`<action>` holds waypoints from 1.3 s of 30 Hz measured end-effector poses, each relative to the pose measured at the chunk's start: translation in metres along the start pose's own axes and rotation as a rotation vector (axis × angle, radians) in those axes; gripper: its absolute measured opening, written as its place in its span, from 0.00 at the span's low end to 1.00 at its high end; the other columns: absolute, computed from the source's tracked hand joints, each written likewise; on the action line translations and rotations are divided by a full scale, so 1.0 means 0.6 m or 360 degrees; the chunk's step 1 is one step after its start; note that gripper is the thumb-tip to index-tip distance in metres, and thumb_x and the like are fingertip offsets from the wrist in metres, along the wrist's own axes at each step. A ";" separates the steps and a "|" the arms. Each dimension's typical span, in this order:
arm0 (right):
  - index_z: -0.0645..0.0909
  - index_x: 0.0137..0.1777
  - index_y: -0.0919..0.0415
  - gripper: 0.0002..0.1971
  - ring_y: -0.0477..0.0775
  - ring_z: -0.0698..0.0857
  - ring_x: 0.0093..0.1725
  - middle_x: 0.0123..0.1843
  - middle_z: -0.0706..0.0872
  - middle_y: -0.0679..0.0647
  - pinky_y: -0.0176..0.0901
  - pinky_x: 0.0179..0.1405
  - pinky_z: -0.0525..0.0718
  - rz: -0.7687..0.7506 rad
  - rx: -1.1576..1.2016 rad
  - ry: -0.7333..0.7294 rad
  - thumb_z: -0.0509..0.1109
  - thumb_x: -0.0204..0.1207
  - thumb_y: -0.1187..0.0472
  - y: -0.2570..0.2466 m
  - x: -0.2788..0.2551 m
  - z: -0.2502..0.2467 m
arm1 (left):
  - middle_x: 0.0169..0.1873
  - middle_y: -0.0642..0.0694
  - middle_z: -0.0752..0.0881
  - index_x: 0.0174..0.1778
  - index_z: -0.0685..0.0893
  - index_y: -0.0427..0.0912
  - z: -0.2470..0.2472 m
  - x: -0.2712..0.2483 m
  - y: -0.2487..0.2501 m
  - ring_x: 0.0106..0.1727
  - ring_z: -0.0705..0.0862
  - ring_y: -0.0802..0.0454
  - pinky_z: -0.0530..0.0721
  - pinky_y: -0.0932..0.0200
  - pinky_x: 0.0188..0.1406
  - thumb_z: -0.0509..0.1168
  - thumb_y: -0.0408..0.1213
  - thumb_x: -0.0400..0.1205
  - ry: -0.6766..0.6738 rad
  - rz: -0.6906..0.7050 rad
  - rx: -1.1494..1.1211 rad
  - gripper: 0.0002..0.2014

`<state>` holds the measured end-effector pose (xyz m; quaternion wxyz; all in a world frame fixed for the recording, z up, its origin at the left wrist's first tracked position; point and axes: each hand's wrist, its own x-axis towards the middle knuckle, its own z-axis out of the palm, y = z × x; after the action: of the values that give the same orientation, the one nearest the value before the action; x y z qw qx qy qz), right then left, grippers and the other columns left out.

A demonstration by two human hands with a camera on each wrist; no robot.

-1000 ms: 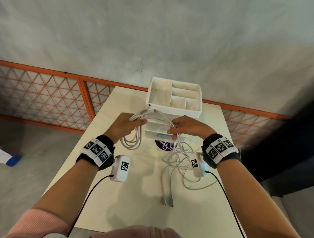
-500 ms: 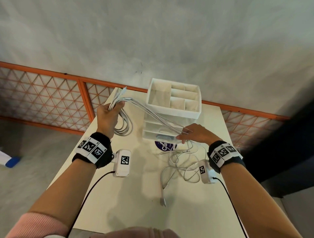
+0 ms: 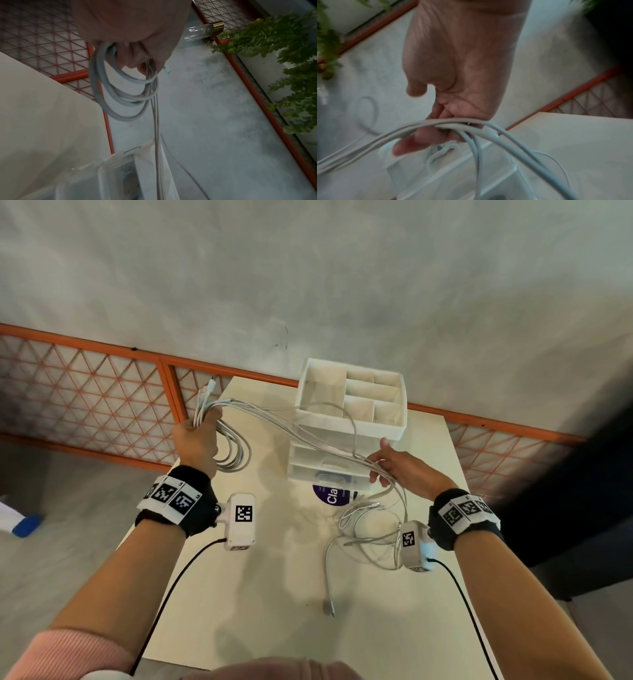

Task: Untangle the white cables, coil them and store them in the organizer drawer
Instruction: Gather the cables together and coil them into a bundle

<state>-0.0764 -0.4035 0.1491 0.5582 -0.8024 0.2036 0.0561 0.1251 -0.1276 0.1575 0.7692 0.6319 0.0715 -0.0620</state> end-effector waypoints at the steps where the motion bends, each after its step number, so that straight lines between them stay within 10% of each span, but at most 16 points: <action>1: 0.83 0.54 0.62 0.24 0.49 0.79 0.35 0.39 0.87 0.54 0.37 0.40 0.76 -0.0045 -0.0003 -0.0009 0.51 0.85 0.46 0.008 -0.004 -0.003 | 0.13 0.56 0.65 0.25 0.71 0.45 -0.001 0.001 0.000 0.13 0.58 0.60 0.56 0.67 0.16 0.73 0.38 0.76 0.0001 0.0012 0.0017 0.18; 6: 0.81 0.48 0.63 0.05 0.50 0.90 0.38 0.41 0.90 0.60 0.37 0.45 0.84 -0.0053 0.0155 0.0045 0.66 0.80 0.62 0.036 -0.005 -0.002 | 0.15 0.57 0.66 0.24 0.74 0.46 0.001 0.006 -0.005 0.14 0.61 0.61 0.62 0.63 0.20 0.74 0.40 0.75 -0.0018 0.0104 0.0119 0.17; 17: 0.83 0.37 0.56 0.12 0.42 0.71 0.31 0.30 0.76 0.45 0.31 0.35 0.68 -0.0102 -0.0123 0.0018 0.67 0.79 0.51 0.068 -0.026 0.012 | 0.09 0.58 0.64 0.17 0.73 0.49 0.018 -0.006 0.004 0.15 0.59 0.60 0.58 0.63 0.22 0.73 0.42 0.76 -0.0150 0.0316 0.0159 0.23; 27: 0.80 0.40 0.55 0.05 0.50 0.86 0.44 0.42 0.88 0.50 0.40 0.43 0.72 0.0107 0.0277 0.0174 0.71 0.77 0.58 0.087 -0.015 0.004 | 0.08 0.60 0.66 0.23 0.72 0.46 0.024 -0.030 0.002 0.13 0.63 0.63 0.62 0.72 0.16 0.69 0.34 0.80 -0.0195 0.0444 0.0232 0.20; 31: 0.74 0.32 0.53 0.13 0.54 0.79 0.43 0.37 0.81 0.49 0.42 0.42 0.72 0.0280 -0.0519 0.0383 0.71 0.77 0.57 0.111 0.002 -0.003 | 0.21 0.54 0.73 0.33 0.83 0.38 0.026 -0.029 0.001 0.24 0.68 0.59 0.69 0.63 0.27 0.70 0.37 0.79 -0.0307 0.0551 0.0288 0.10; 35: 0.79 0.50 0.59 0.09 0.63 0.79 0.63 0.58 0.83 0.59 0.51 0.60 0.73 0.0556 -0.1234 0.0457 0.65 0.78 0.54 0.127 0.007 0.003 | 0.20 0.59 0.74 0.37 0.85 0.43 0.037 -0.041 0.008 0.26 0.69 0.60 0.70 0.63 0.29 0.70 0.38 0.79 -0.0374 0.0669 0.0294 0.06; 39: 0.73 0.64 0.65 0.18 0.65 0.75 0.68 0.66 0.77 0.62 0.55 0.64 0.71 0.0716 -0.1044 0.0644 0.68 0.76 0.60 0.138 0.016 0.013 | 0.21 0.54 0.72 0.41 0.86 0.34 0.050 -0.058 0.021 0.24 0.67 0.61 0.67 0.63 0.27 0.70 0.37 0.79 -0.0431 0.0801 0.0305 0.09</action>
<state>-0.0990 -0.4234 0.0710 0.1970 -0.8675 0.4497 0.0797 0.0943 -0.1546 0.1816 0.6997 0.6856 -0.1968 0.0404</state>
